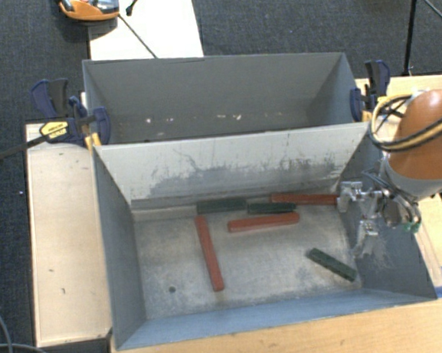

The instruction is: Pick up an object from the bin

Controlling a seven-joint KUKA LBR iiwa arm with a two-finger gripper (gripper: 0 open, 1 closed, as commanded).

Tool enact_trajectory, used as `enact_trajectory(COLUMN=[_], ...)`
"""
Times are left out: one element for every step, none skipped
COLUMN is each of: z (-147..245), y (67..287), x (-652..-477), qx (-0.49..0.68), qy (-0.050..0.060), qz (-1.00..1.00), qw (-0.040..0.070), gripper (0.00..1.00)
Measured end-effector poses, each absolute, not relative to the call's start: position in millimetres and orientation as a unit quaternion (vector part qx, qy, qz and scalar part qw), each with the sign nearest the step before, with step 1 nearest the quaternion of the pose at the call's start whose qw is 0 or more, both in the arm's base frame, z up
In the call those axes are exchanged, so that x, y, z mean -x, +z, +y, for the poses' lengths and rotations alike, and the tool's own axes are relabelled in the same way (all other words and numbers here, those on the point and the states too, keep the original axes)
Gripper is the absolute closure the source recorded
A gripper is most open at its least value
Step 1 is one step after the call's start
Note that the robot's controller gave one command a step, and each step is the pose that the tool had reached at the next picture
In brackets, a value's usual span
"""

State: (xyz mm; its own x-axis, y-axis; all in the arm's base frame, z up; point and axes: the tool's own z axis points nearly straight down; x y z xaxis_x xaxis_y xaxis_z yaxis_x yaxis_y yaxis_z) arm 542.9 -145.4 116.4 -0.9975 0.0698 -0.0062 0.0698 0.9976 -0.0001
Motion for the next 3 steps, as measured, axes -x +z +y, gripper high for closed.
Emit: enact_trajectory(z=[-141.9, -136.0, -127.7], y=[124.5, 123.3, 68.0], x=[-506.4, -486.0, -483.4], qx=[-0.060, -0.083, -0.133], qy=[0.001, 0.001, 0.001], qz=[0.998, 0.997, 0.991], qw=[-0.001, 0.000, 0.000], gripper=[0.00, 0.00, 0.00])
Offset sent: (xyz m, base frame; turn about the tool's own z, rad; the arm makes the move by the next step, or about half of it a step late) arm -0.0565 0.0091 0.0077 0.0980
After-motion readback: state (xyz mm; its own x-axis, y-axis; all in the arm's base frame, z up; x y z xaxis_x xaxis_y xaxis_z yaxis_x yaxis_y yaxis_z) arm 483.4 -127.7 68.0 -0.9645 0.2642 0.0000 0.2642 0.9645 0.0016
